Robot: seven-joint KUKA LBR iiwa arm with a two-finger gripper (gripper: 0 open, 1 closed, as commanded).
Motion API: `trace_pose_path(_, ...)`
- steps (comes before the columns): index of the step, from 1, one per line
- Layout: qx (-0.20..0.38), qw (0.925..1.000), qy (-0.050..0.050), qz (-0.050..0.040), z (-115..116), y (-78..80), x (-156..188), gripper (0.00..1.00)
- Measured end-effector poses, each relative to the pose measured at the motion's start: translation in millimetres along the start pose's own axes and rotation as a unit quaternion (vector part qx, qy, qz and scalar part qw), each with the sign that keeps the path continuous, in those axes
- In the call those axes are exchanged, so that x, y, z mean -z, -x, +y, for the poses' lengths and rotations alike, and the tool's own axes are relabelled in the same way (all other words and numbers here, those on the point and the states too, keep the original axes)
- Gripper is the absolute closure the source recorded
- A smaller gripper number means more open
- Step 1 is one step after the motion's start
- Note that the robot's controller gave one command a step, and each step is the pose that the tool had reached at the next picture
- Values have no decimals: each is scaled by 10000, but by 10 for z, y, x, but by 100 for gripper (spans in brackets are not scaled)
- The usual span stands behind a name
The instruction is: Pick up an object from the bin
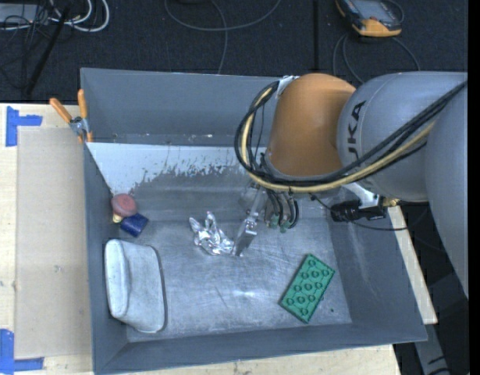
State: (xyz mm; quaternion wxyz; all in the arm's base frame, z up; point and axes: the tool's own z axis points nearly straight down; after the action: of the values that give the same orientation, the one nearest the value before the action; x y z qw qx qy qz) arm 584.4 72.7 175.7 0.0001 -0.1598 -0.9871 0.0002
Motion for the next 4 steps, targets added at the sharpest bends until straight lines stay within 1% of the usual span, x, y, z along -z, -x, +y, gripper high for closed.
trace_pose_path(1,-39,10000,22,-29,-58,-674,1225,0)
trace_pose_path(2,-856,9963,-24,46,334,-803,-196,0)
trace_pose_path(3,314,9995,-22,27,-106,-472,-841,0)
trace_pose_path(4,-210,9998,22,-33,487,249,-547,0)
